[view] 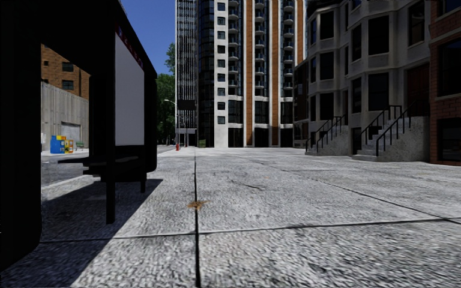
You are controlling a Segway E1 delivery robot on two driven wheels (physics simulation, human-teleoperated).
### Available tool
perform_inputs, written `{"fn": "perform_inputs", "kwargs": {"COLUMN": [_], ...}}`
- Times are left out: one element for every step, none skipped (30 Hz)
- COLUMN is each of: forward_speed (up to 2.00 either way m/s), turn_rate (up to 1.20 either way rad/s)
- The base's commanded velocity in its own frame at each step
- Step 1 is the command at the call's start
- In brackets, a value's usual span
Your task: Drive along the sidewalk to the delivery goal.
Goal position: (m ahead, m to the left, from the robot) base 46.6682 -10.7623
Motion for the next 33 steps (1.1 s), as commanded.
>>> {"fn": "perform_inputs", "kwargs": {"forward_speed": [2.00, 2.00, 2.00, 2.00, 2.00, 2.00, 2.00, 2.00, 2.00, 2.00, 2.00, 2.00, 2.00, 2.00, 2.00, 2.00, 2.00, 2.00, 2.00, 2.00, 2.00, 2.00, 2.00, 2.00, 2.00, 2.00, 2.00, 2.00, 2.00, 2.00, 2.00, 2.00, 2.00], "turn_rate": [0.00, 0.00, 0.00, 0.00, 0.00, 0.00, 0.00, 0.00, 0.00, 0.00, 0.00, 0.00, 0.00, 0.00, 0.00, 0.00, 0.00, 0.00, 0.00, 0.00, 0.00, 0.00, 0.00, 0.00, 0.00, 0.00, 0.00, 0.00, 0.00, 0.00, 0.00, 0.00, 0.00]}}
